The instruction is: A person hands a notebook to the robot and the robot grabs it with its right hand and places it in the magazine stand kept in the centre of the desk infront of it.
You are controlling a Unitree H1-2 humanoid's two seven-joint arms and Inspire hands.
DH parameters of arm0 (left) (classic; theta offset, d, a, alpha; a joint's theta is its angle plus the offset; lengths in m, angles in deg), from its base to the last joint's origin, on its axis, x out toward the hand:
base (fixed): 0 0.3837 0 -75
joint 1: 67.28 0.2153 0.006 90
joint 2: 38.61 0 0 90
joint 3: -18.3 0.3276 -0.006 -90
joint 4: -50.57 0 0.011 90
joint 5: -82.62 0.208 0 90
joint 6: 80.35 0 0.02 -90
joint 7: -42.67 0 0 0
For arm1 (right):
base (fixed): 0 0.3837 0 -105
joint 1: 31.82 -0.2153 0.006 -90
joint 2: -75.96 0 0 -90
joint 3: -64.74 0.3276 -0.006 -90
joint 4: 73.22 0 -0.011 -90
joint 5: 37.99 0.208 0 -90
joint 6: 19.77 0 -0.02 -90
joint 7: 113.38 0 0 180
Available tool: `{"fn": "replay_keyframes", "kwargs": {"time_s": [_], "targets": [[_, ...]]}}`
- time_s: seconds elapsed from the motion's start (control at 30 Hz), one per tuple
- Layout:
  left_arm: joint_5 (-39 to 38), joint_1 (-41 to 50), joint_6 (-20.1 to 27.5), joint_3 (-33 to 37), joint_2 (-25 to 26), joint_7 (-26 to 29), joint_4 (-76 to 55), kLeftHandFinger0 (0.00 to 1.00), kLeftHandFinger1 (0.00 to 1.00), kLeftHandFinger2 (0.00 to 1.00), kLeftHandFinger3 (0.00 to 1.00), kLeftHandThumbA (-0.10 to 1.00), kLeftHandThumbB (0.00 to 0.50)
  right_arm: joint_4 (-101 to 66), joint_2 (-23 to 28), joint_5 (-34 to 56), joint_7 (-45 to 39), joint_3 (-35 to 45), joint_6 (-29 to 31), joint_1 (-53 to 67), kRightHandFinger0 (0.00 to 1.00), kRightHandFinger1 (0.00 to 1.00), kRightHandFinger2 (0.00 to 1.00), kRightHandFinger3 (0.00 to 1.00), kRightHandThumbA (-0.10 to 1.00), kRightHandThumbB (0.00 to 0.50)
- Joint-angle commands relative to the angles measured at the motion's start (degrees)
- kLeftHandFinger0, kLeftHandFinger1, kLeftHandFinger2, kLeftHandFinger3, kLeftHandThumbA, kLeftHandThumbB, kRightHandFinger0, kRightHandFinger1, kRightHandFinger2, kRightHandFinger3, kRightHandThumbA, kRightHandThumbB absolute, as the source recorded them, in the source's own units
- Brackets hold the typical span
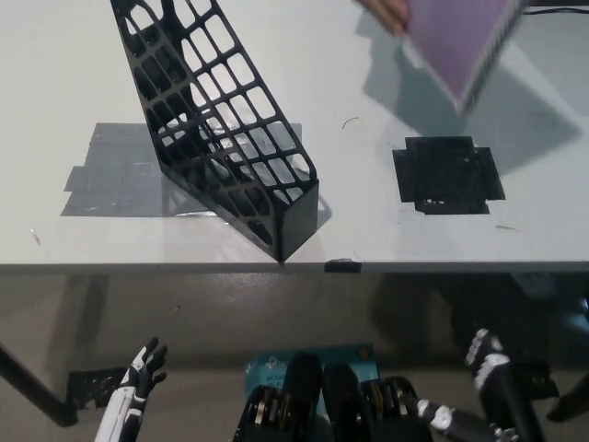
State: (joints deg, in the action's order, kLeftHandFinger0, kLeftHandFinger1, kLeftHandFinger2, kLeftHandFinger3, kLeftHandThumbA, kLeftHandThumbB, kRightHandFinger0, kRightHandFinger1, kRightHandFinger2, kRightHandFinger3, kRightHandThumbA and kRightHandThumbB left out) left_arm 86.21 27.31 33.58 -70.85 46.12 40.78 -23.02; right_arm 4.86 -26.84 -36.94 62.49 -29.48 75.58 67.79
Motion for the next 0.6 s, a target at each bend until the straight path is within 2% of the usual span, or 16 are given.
{"fn": "replay_keyframes", "kwargs": {"time_s": [0.0, 0.13, 0.33, 0.4, 0.43, 0.57], "targets": [[0.1, -0.7, 3.0, 0.1, 1.3, -0.3, -0.7, 0.97, 1.0, 1.0, 1.0, 1.0, 0.5, -6.2, -0.3, 2.2, 1.5, 2.6, 4.2, -2.4, 1.0, 1.0, 1.0, 1.0, 1.0, 0.161], [-0.1, -0.7, 3.0, 0.2, 1.3, -0.4, -0.4, 0.97, 1.0, 1.0, 1.0, 1.0, 0.5, -9.5, -0.2, 3.2, 1.4, 4.0, 1.5, -5.3, 1.0, 1.0, 1.0, 1.0, 1.0, 0.177], [-0.1, -1.1, 3.0, 0.2, 1.2, -0.2, -0.2, 0.97, 1.0, 1.0, 1.0, 1.0, 0.5, -11.6, 0.0, 2.1, 2.4, 6.0, -1.6, -9.3, 1.0, 1.0, 1.0, 1.0, 1.0, 0.168], [-0.1, -1.1, 3.0, 0.1, 1.2, -0.3, -0.5, 0.97, 1.0, 1.0, 1.0, 1.0, 0.5, -12.1, 0.1, 3.1, 2.8, 7.3, -3.0, -11.3, 1.0, 1.0, 1.0, 1.0, 1.0, 0.197], [0.0, -1.1, 3.0, 0.2, 1.3, -0.2, -0.6, 0.97, 1.0, 1.0, 1.0, 1.0, 0.5, -12.4, 0.2, 4.1, 3.0, 7.9, -3.6, -12.3, 1.0, 1.0, 1.0, 1.0, 1.0, 0.183], [-0.1, -1.0, 3.0, 0.1, 1.2, -0.3, -0.7, 0.97, 1.0, 1.0, 1.0, 1.0, 0.5, -12.4, 0.6, 7.7, 3.6, 10.7, -7.1, -16.0, 1.0, 1.0, 1.0, 1.0, 1.0, 0.207]]}}
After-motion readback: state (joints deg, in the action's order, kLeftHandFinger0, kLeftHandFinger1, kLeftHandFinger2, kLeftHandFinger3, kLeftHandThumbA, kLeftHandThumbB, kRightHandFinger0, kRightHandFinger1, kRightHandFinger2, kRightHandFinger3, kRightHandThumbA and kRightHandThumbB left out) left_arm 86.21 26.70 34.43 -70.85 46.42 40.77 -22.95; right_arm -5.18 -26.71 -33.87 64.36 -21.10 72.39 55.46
